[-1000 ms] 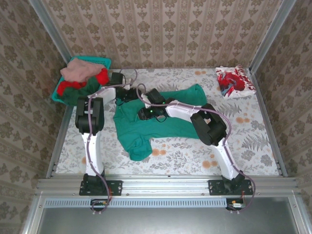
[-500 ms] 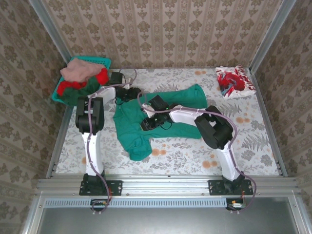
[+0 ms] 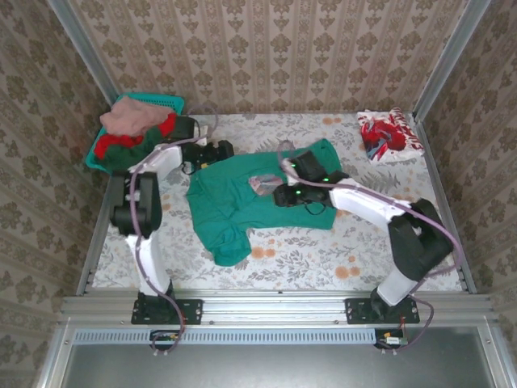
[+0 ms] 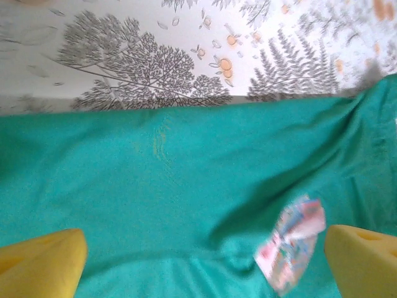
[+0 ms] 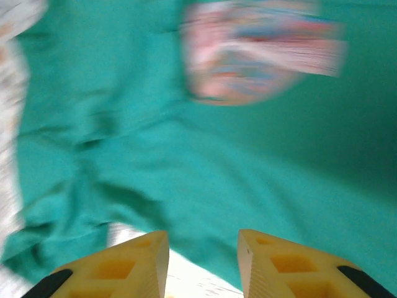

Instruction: Fold and stack the t-shirts

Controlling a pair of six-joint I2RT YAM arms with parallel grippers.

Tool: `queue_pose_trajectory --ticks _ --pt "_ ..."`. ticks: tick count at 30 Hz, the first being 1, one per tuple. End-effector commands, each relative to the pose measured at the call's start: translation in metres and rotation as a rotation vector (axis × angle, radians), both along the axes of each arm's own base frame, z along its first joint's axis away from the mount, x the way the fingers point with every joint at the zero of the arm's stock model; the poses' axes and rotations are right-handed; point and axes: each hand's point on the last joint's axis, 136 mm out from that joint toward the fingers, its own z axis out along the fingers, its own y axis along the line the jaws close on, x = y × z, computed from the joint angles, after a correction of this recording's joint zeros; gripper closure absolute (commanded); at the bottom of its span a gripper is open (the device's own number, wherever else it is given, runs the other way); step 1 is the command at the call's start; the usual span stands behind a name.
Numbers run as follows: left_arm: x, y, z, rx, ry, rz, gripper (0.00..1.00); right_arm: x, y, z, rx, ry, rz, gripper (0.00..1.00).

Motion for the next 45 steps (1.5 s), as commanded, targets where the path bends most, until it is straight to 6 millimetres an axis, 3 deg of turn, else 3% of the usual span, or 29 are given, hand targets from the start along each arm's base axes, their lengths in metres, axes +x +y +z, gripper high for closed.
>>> queue_pose_trajectory --ticks 1,2,4,6,8,11,14,17,20,22,27,33,38,43,45 --pt "-0.051 0.033 0.039 0.082 -0.029 0.124 0.00 -0.036 -0.084 -0.034 -0.220 0.106 -0.311 0.59" --pt "-0.068 0.037 0.043 0.094 -0.040 0.145 0.00 -0.044 -0.094 -0.039 -0.239 0.124 -0.337 0.59" --pt "-0.123 0.046 0.033 0.156 -0.024 0.185 0.00 -0.060 -0.111 -0.049 -0.255 0.154 -0.386 0.58" --pt "-0.173 0.046 0.029 0.208 -0.041 0.182 0.01 -0.067 -0.115 -0.057 -0.234 0.178 -0.395 0.57" --pt "-0.223 0.039 0.014 0.289 -0.018 0.134 0.06 -0.072 -0.117 -0.064 -0.235 0.202 -0.393 0.56" --pt "-0.279 0.038 -0.014 0.369 0.075 0.108 0.18 -0.070 -0.122 -0.070 -0.262 0.217 -0.386 0.53" --pt "-0.311 0.024 -0.035 0.361 0.094 0.075 0.21 -0.064 -0.125 -0.074 -0.269 0.225 -0.380 0.52" --pt "-0.327 0.007 -0.057 0.355 0.088 0.010 0.21 -0.058 -0.126 -0.077 -0.262 0.230 -0.379 0.51" --pt "-0.332 0.013 -0.077 0.453 0.126 -0.003 0.24 -0.054 -0.126 -0.075 -0.258 0.222 -0.372 0.52" --pt "-0.332 0.012 -0.083 0.480 0.134 -0.020 0.32 -0.050 -0.129 -0.073 -0.262 0.204 -0.381 0.52" --pt "-0.324 0.012 -0.080 0.485 0.105 0.003 0.43 -0.043 -0.126 -0.074 -0.229 0.207 -0.381 0.53" --pt "-0.316 0.017 -0.074 0.439 0.064 0.044 0.42 -0.045 -0.120 -0.083 -0.198 0.222 -0.370 0.53" --pt "-0.309 0.010 -0.085 0.337 0.100 0.030 0.60 -0.050 -0.118 -0.091 -0.198 0.240 -0.359 0.54" --pt "-0.319 0.011 -0.090 0.348 0.132 -0.003 0.61 -0.051 -0.119 -0.091 -0.198 0.236 -0.361 0.54" --pt "-0.324 0.016 -0.092 0.355 0.144 0.003 0.74 -0.049 -0.119 -0.090 -0.201 0.234 -0.357 0.54"
